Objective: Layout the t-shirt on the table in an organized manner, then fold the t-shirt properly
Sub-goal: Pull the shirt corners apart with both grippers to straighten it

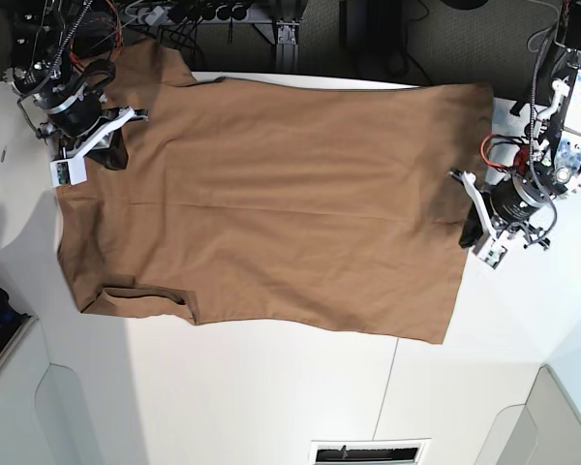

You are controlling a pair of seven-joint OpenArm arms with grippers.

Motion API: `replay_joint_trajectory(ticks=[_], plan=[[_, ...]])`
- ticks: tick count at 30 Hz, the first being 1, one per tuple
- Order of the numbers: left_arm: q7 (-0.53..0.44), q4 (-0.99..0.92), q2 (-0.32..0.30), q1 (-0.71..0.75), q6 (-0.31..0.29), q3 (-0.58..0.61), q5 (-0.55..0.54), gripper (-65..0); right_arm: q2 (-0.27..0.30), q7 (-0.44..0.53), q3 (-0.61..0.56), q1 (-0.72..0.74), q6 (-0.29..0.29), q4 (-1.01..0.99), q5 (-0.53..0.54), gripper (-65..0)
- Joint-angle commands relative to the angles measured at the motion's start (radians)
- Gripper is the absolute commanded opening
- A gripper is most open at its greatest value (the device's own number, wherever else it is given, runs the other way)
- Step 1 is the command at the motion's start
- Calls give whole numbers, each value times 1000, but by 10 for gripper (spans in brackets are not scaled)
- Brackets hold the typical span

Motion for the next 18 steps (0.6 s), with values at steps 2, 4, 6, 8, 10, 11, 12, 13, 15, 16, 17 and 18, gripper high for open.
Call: replay_joint_trajectory(ticks=[2,4,6,8,10,11,12,13,15,16,17,18], plan=[[-25,13,38,11,-52,-7,-9,-625,11,19,5,5,3,-10,10,-650],[-25,-12,91,21,-55,-7,-9,-625,13,20,5,6,3,-40,5,-650],[-25,-56,138,21,-55,-7,-8,-625,13,21,5,6,3,-74,3,-650],[-29,-109,169,21,-55,-7,-2,-625,13,30,5,6,3,-108,3,-650],[-48,-158,185,20,-55,-7,17,-625,13,47,4,15,4,-138,3,-650],[-63,-179,188,17,-55,-7,27,-625,13,48,5,28,4,-156,3,-650],[-80,-200,190,12,-54,-7,29,-625,15,49,4,44,5,-174,2,-650],[-90,-220,192,3,-54,-7,29,-625,16,50,5,63,11,-191,-3,-650],[-93,-254,196,-21,-54,-7,29,-625,29,50,4,100,12,-228,-4,-650],[-93,-271,198,-34,-54,-7,35,-625,37,50,4,118,12,-248,-4,-650],[-93,-288,201,-49,-54,-7,43,-625,45,51,4,136,12,-267,-4,-650],[-93,-307,202,-66,-54,-7,48,-625,48,51,5,156,18,-285,-4,-650]])
